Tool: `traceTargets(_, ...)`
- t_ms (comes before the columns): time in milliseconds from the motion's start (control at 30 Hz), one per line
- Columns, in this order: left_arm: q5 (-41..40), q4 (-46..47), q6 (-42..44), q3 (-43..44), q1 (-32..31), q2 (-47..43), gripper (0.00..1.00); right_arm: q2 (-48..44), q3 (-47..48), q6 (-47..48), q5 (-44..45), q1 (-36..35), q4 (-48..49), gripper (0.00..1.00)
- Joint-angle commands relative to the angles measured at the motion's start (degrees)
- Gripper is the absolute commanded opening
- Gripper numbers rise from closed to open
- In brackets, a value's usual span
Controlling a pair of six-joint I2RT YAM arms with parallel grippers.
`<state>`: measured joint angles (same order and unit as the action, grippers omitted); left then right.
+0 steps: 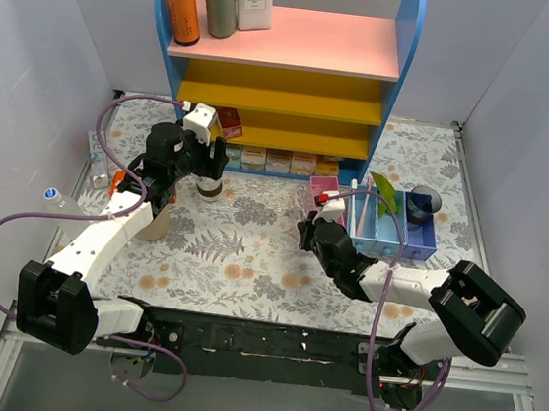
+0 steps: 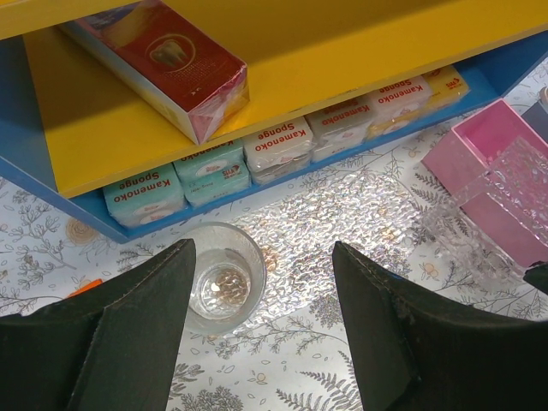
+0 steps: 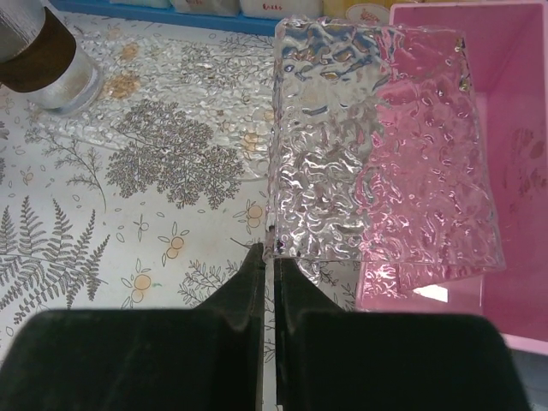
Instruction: Prepare toiletry sets of a toothbrush and toothpaste on the tray
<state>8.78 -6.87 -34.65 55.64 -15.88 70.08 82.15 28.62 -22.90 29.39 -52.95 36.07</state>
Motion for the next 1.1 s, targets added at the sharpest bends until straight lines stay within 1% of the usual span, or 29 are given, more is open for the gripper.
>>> traceTargets(0,-0.3,-0.3,0.8,0.1,-0.5,0.2,0.64,-3.0,0.1,2.5,3.0,-0.2,2.6,0.01)
traceTargets(267,-0.3,-0.5,0.9,0.1,-0.8,0.5,0.64,-4.5,0.2,5.3,4.6,-0.2,1.6,0.01)
traceTargets(600,-0.3,-0.5,0.8,0.1,-1.3,0.4,0.64,-7.4,0.4,7.7,2.7,-0.8,0.9,0.01)
traceTargets(1067,-1.0,-0.7,1.0,0.2,-2.8,0.3,0.64,-12.4,-0.1,9.4,3.7,-2.4,-1.5,0.01)
